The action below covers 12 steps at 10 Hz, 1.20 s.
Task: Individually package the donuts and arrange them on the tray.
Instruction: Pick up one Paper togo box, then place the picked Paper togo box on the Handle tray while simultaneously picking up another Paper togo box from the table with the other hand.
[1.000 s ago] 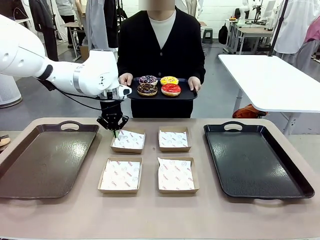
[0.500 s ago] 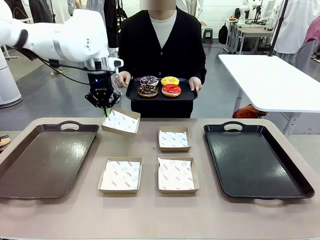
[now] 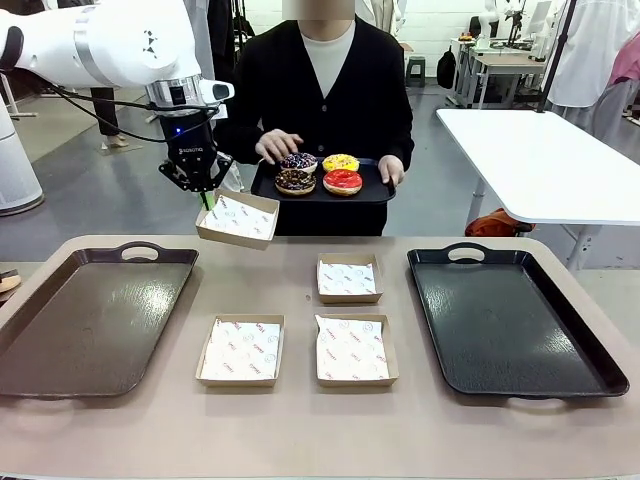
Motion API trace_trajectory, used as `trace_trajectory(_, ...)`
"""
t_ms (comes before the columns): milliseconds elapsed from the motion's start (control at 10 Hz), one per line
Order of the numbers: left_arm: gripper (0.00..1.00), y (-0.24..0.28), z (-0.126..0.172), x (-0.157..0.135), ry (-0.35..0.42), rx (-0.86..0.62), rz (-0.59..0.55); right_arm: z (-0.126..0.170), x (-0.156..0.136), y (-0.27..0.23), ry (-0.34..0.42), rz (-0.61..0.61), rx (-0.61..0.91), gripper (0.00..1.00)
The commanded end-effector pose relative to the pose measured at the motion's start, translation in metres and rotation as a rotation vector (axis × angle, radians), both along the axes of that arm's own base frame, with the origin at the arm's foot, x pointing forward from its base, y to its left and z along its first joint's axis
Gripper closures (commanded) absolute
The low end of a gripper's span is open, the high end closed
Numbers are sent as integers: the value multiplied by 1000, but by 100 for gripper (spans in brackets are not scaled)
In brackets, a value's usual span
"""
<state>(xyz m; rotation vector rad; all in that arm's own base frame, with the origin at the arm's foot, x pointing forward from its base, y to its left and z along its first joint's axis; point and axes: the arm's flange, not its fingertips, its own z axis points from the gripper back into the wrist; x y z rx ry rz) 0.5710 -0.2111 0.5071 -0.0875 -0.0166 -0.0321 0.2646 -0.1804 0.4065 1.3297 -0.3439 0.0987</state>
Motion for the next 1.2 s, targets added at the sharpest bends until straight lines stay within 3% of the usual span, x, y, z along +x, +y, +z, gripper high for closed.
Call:
trace_trajectory(0, 100, 1, -2, 2, -3, 0, 3, 0, 0, -1, -6, -5, 11, 0)
trace_trajectory(1100, 100, 1, -2, 2, -3, 0, 3, 0, 0, -1, -6, -5, 11, 0)
